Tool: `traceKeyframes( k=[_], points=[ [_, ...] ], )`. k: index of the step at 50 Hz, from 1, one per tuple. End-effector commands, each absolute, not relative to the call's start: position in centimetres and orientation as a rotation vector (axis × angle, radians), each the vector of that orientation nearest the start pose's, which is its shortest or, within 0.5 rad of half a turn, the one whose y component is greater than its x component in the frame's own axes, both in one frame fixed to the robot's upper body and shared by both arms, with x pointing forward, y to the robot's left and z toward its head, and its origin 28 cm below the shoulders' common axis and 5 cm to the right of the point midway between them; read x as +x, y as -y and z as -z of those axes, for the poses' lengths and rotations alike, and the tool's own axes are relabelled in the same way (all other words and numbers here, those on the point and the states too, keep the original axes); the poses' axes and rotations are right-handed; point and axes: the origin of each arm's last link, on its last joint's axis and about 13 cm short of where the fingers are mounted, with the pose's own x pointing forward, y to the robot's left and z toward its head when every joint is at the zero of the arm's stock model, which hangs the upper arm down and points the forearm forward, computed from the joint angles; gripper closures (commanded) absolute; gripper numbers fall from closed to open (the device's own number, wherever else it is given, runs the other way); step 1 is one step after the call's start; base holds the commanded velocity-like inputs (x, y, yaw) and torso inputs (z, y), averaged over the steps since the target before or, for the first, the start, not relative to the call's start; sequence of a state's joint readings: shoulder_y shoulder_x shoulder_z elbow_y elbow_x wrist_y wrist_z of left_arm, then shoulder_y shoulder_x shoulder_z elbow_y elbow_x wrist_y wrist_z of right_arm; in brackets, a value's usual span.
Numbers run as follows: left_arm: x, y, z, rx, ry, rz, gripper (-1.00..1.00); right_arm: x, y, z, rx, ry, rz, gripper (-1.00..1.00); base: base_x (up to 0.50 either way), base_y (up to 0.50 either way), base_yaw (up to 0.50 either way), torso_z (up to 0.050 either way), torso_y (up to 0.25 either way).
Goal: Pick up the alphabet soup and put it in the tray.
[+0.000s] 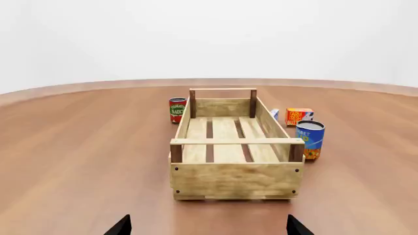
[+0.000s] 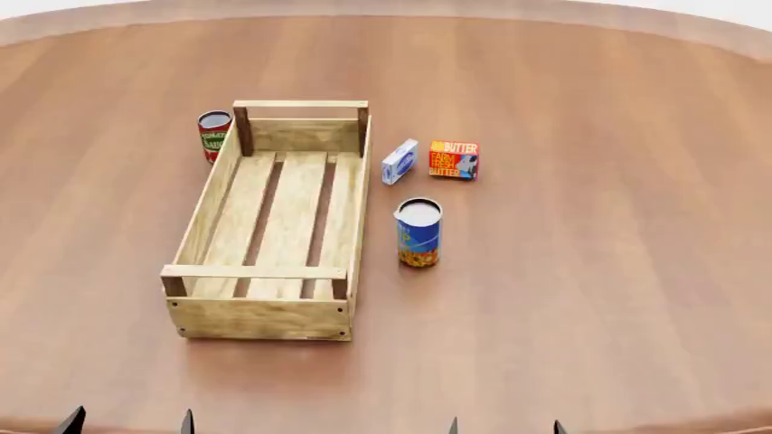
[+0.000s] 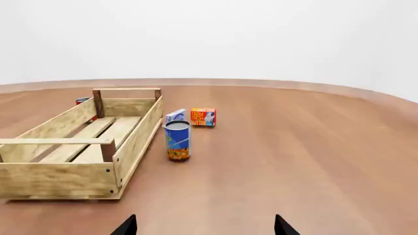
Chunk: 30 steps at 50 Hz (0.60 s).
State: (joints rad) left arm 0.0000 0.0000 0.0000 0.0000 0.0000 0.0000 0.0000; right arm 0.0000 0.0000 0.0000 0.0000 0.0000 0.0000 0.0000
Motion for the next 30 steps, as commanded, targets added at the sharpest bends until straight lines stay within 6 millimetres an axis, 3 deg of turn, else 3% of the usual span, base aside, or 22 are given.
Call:
traceKeyframes(
  k=[1, 5, 11, 25, 30],
  points=[
    [20.94, -20.47, -1.3, -0.001, -0.001, 0.002, -1.0, 21.01, 9.6, -1.04, -0.003, -0.018, 0.001, -1.0, 0.0, 0.0, 0.0, 0.0, 0.0],
    [20.99, -20.46, -0.94, 0.011, -0.035, -0.017, -1.0, 20.77, 9.67, -1.2, -0.026, -0.017, 0.002, -1.0, 0.0, 0.01, 0.0, 0.0, 0.0],
    [20.92, -20.34, -0.77, 0.02, -0.032, -0.009, -1.0, 20.66, 9.54, -1.04, -0.031, -0.017, -0.019, -1.0, 0.15, 0.39, 0.0, 0.0, 0.0],
    [20.61, -20.28, -0.68, 0.027, -0.034, 0.005, -1.0, 20.62, 9.5, -0.95, -0.03, -0.022, -0.025, -1.0, 0.35, 0.46, 0.0, 0.0, 0.0],
    [20.48, -20.2, -0.68, 0.034, -0.029, 0.013, -1.0, 20.66, 9.54, -0.94, -0.028, -0.022, -0.02, -1.0, 0.49, 0.2, 0.0, 0.0, 0.0]
  ],
)
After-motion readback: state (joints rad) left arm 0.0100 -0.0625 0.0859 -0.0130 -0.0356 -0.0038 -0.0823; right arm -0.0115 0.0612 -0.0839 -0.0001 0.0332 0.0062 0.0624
